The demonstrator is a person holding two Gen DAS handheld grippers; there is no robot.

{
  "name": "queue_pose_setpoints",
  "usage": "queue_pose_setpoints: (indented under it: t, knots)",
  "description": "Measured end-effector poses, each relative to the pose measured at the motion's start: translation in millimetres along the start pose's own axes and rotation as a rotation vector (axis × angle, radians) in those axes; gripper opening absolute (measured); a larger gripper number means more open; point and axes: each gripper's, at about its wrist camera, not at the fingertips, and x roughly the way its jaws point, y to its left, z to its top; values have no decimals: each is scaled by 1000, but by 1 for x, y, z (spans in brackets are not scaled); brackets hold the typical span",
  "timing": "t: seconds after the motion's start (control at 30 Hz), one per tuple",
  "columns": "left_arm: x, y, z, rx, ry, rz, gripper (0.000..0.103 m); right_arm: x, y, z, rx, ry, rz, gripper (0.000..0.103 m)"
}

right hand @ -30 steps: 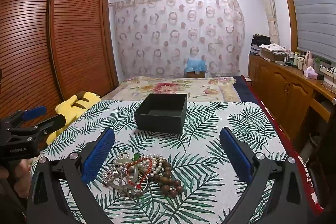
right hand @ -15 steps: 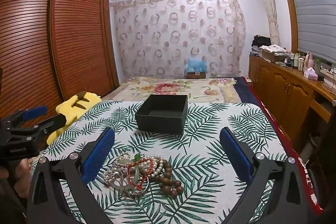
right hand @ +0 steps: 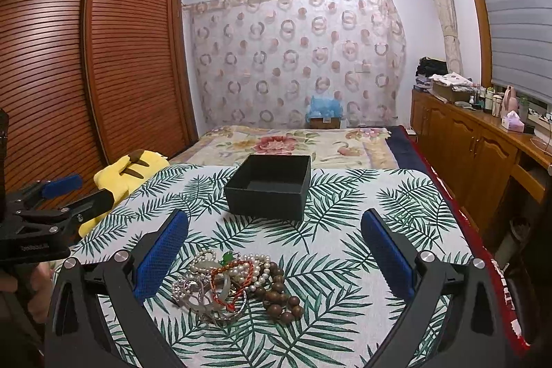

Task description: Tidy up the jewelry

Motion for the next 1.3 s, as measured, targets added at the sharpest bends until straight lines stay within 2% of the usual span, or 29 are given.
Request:
queue_pose_setpoints:
  t: [0.27, 0.47, 0.67, 0.87, 0.93, 1.13, 1.3]
  knots:
    - [13, 8, -11, 6, 63, -23, 96, 5, -4, -6, -9, 31, 34, 100]
    - [24, 11, -21, 13, 113, -33, 96, 18, -1, -15, -33, 77, 61, 93]
    - [37, 18, -32, 13, 161, -52, 96, 39, 6, -28, -66, 162, 107, 77]
    - [49, 19, -41, 5, 205, -68, 96, 67, 11, -42, -93, 272, 156, 57]
    - [51, 21, -44, 2, 214, -72, 96, 75, 12, -47, -98, 302, 164, 47]
    - [60, 21, -49, 3, 238, -77, 96, 89, 16, -59, -94, 378, 193, 33]
    - [64, 21, -51, 4, 250, -82, 96, 95, 17, -63, -101, 411, 191, 27]
